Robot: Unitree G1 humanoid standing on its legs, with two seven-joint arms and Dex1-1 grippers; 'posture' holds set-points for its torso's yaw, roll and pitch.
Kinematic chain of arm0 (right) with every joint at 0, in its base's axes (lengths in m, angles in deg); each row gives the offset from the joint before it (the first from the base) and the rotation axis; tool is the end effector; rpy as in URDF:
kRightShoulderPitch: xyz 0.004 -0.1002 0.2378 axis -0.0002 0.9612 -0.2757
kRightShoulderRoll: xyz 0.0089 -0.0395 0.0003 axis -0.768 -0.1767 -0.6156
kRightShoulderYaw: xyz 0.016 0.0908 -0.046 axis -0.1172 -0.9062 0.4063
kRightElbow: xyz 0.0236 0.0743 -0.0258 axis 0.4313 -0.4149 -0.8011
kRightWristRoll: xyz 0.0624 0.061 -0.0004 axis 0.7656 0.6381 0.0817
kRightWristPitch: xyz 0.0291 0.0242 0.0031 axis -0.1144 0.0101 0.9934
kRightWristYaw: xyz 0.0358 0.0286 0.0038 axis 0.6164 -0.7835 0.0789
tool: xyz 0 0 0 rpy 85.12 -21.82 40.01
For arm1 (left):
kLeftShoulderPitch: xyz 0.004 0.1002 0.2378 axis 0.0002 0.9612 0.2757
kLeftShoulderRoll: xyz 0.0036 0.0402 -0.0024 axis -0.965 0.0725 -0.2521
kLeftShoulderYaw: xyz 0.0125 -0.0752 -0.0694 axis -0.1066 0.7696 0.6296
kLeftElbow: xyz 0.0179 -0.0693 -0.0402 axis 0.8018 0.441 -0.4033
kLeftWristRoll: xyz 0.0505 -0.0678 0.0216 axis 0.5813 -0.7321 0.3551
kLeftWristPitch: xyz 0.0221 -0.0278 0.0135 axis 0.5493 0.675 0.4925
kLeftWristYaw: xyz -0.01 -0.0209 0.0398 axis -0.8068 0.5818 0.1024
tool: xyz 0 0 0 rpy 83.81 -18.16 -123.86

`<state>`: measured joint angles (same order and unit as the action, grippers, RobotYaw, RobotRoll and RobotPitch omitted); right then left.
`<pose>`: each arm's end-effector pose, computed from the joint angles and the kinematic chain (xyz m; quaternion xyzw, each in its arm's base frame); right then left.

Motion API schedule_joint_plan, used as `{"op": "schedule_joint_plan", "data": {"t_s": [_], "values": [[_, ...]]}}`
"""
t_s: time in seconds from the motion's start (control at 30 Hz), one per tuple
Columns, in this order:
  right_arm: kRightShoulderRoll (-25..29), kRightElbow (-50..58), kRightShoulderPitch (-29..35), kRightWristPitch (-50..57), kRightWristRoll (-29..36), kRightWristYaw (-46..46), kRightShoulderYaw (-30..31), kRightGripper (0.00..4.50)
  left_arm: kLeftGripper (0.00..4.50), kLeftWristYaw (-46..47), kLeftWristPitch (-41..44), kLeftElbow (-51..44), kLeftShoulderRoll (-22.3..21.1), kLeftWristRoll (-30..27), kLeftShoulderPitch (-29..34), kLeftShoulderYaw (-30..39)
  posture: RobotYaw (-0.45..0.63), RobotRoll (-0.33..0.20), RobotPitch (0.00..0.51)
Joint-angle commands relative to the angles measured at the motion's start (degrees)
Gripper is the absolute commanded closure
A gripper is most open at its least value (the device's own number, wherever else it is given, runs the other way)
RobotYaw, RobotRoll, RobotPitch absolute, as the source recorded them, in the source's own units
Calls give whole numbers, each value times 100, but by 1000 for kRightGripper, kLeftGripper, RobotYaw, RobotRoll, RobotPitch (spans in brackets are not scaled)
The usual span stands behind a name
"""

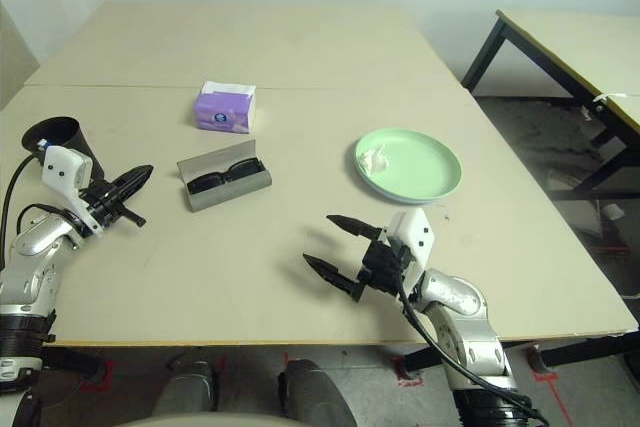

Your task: Organize and tidy the items on the table.

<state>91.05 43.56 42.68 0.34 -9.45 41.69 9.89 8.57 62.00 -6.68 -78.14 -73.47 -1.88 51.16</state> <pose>0.1807 -0.2449 0.0760 -0.0560 -0.0031 0.4731 0.8792 0.2400 0.2764 0.0977 0.0712 -0.0002 -0.1717 0.9826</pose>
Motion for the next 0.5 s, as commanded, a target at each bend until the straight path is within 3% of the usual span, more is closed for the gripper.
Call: {"op": "schedule_joint_plan", "data": {"t_s": [0.03, 0.5], "values": [[55, -24, 7, -74, -39, 3, 63, 0, 4478, -12, -222, 357, 17, 192, -139, -87, -95, 0, 76], [99, 101, 99, -51, -16, -134, 30, 0, 4478, 136, -752, 1468, 477, 639, -933, -443, -116, 0, 67]]}}
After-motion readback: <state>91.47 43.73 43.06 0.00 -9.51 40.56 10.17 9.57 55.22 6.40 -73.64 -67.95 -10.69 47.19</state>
